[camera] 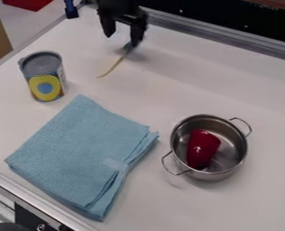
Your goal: Move the knife on the top side of the table
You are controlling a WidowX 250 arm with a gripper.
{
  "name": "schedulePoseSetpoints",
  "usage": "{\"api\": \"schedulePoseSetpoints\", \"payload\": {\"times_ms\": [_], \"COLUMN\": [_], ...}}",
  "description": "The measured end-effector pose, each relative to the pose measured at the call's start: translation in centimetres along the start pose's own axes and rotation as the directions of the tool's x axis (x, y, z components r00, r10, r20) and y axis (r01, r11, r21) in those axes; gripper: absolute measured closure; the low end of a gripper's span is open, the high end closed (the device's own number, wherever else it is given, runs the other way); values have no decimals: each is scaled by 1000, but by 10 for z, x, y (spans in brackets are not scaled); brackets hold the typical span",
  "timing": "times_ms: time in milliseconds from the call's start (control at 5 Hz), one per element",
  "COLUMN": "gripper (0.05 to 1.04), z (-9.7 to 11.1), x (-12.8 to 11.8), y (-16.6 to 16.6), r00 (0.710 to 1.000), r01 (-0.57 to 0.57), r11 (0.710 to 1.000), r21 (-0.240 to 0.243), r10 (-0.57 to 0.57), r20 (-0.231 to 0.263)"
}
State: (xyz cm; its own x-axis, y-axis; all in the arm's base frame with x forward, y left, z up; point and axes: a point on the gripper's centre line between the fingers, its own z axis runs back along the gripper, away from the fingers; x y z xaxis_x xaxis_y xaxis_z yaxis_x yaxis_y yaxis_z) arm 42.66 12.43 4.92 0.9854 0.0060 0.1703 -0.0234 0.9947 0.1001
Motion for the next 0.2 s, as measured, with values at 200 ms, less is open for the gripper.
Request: {"api": "schedulePoseSetpoints", "payload": {"times_ms": [200], "gripper": [84], "z": [9], "x": [-6], "y": [-20], "r00": [1000], "r01": [-9], "r11": [999], "r21": [-34], "r10": [9], "r20": [2]}}
